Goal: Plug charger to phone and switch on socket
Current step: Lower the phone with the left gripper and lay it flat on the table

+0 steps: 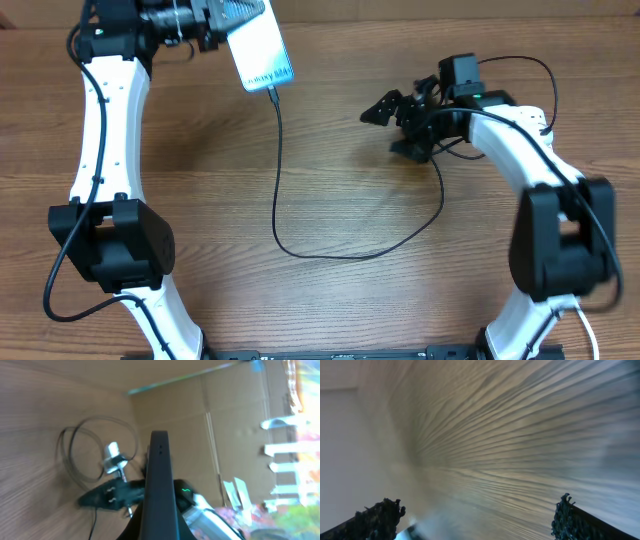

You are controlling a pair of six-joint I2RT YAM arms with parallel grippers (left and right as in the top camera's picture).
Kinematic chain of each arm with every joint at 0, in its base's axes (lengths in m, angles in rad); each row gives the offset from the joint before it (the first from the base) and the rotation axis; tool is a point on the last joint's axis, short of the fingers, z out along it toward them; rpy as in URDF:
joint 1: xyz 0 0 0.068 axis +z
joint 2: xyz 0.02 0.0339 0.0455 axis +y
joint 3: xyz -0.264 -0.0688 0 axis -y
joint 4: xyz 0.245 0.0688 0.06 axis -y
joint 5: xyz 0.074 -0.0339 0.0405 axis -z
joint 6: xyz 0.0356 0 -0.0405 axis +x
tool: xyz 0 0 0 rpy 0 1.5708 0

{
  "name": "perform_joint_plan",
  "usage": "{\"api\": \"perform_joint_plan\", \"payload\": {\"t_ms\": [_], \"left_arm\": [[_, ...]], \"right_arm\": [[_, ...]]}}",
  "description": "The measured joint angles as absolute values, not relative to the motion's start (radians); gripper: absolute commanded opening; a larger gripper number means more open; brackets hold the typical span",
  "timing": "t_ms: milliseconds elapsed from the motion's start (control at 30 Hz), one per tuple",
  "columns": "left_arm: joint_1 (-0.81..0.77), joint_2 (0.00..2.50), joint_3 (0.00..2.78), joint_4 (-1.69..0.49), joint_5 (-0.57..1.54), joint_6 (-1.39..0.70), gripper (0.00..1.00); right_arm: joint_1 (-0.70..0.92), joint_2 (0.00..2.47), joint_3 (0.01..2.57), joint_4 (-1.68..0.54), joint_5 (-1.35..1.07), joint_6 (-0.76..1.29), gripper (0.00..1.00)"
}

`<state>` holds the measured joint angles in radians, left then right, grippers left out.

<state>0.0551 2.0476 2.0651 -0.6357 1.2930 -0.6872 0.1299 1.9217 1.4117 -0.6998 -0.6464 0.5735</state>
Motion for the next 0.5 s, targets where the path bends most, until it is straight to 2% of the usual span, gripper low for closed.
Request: {"api": "perform_joint_plan", "payload": {"t_ms": [267, 500], "left_arm": [[-0.048, 2.048, 2.065, -0.951, 1.053, -0.438, 0.04], [-0.158, 2.048, 2.004, -0.949, 0.891, -0.370, 0.04]], "right_arm": [[0.130, 1.715, 1.412, -0.818, -0.380, 0.534, 1.00], [0.130, 1.652, 1.412, -0.894, -0.264, 0.524, 1.00]]}}
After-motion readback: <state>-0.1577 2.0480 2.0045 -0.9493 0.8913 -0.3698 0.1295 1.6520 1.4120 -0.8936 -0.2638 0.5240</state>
